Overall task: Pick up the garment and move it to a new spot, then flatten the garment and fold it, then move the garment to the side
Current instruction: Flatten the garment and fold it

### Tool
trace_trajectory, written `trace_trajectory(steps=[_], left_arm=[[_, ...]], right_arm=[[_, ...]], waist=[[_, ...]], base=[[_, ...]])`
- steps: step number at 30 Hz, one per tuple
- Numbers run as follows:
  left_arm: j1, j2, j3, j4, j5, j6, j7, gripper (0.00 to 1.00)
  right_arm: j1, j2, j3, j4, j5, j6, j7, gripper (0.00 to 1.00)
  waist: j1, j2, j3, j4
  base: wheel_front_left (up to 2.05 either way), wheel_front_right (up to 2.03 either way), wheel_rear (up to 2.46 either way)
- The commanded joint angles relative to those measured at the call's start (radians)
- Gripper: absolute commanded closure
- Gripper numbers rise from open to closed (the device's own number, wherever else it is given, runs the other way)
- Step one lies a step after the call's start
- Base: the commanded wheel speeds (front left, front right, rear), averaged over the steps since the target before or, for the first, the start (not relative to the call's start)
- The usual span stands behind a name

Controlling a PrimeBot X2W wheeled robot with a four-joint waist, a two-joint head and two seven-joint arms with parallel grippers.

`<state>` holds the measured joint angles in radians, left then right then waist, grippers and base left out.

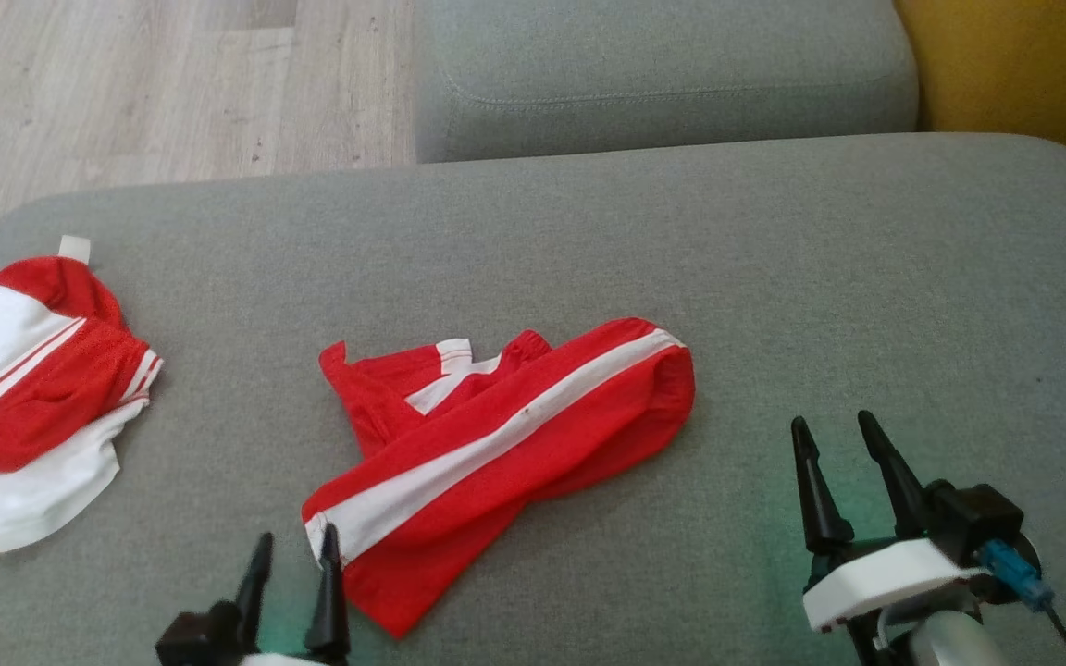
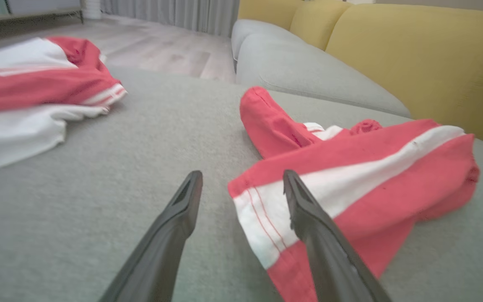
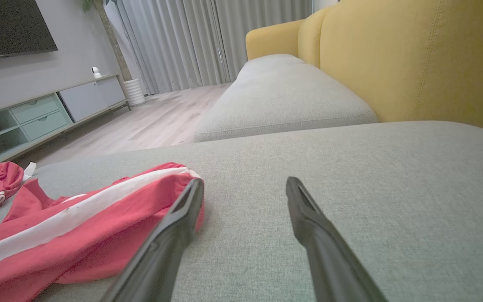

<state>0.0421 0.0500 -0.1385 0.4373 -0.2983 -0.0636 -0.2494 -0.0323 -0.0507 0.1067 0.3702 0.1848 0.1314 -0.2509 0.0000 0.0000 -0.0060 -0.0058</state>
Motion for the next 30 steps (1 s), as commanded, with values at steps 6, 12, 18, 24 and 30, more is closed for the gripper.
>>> trace_trajectory(steps=[6, 12, 18, 24, 30], left_arm=[[-0.036, 0.000, -0.033, 0.053, -0.105, -0.040, -0.012, 0.00], [-0.062, 0.000, -0.070, 0.109, -0.168, -0.058, -0.012, 0.00], [-0.082, 0.000, -0.099, 0.100, -0.196, -0.066, -0.012, 0.00], [-0.081, 0.000, -0.118, 0.034, -0.205, -0.067, -0.012, 0.64], [-0.078, 0.000, -0.104, -0.042, -0.187, -0.067, -0.012, 1.00]], right_arm=[[-0.025, 0.000, 0.034, -0.013, 0.000, -0.001, -0.011, 0.00], [-0.032, 0.000, 0.037, -0.010, -0.005, -0.001, -0.011, 0.00], [-0.038, 0.000, 0.040, -0.009, -0.011, -0.001, -0.011, 0.00], [-0.042, 0.000, 0.048, -0.011, -0.009, -0.001, -0.011, 0.00], [-0.061, 0.000, 0.063, -0.015, 0.004, -0.001, -0.011, 0.00]], waist=[[0.0000, 0.0000, 0.016, 0.000], [0.0000, 0.0000, 0.034, -0.004], [0.0000, 0.0000, 0.050, -0.005], [0.0000, 0.0000, 0.061, 0.000], [0.0000, 0.0000, 0.076, 0.024]], base=[[0.00, 0.00, 0.00], [0.00, 0.00, 0.00], [0.00, 0.00, 0.00], [0.00, 0.00, 0.00], [0.00, 0.00, 0.00]])
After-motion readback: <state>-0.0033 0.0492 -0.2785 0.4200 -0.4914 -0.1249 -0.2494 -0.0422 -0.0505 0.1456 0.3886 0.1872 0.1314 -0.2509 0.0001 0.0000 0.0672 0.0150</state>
